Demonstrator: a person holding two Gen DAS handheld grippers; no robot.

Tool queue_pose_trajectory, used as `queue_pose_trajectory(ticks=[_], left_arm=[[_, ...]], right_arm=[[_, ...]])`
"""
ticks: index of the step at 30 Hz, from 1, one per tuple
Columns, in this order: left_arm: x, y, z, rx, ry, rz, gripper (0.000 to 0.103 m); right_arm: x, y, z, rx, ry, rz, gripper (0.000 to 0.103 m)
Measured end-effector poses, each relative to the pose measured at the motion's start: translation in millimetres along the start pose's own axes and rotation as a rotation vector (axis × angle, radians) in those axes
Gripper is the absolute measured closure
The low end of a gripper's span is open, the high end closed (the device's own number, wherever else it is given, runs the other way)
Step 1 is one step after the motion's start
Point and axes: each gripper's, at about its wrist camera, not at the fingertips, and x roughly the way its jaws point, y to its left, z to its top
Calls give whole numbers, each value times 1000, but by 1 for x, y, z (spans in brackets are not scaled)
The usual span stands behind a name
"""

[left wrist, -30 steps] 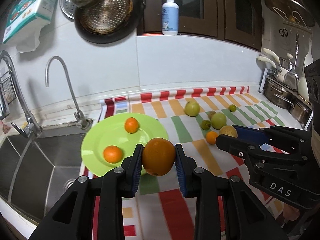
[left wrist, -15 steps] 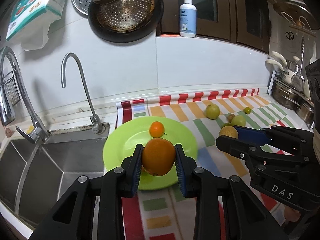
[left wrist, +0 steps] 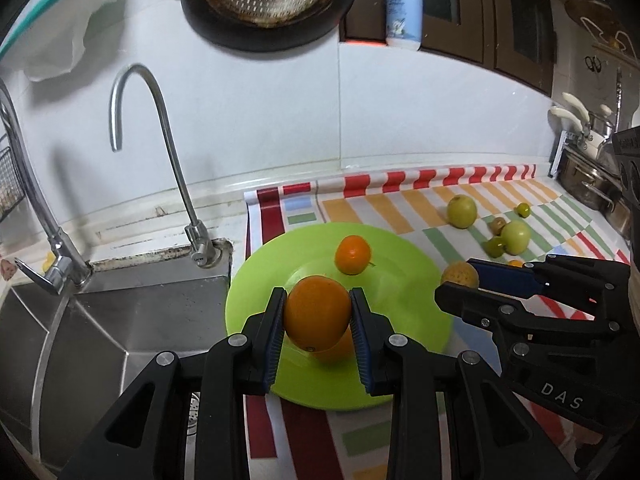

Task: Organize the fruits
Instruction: 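Carry the orange and the small yellow fruit over the green plate, then open both tools to release the fruits onto the plate, then move both tools back toward the green fruits on the cloth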

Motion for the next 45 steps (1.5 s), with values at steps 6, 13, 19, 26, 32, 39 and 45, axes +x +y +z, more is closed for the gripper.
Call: queue_pose_trajectory(ticks=[6,13,19,26,32,39,45], left_arm=[[30,10,0,2,42,-7,72],[57,16,-1,1,88,-17,72],[63,15,-1,2,93,-16,65],[49,13,0,-11,73,-5,63],[28,6,-1,-26,50,-8,58],[0,-8,-3,-35,20,-7,51],[-23,-24,-2,-32,-15,1,43]], right_arm=[[31,-2,2,-1,51,-10,74],[58,-9,-1,7,100,-18,74],[66,-11,0,14,111,-23,74],[55,-17,1,39,78,-49,66],[31,-21,0,51,44,-66,66],[-5,-23,-4,57,-13,-98,58],[-33,-28,-11,71,-53,-131,50]])
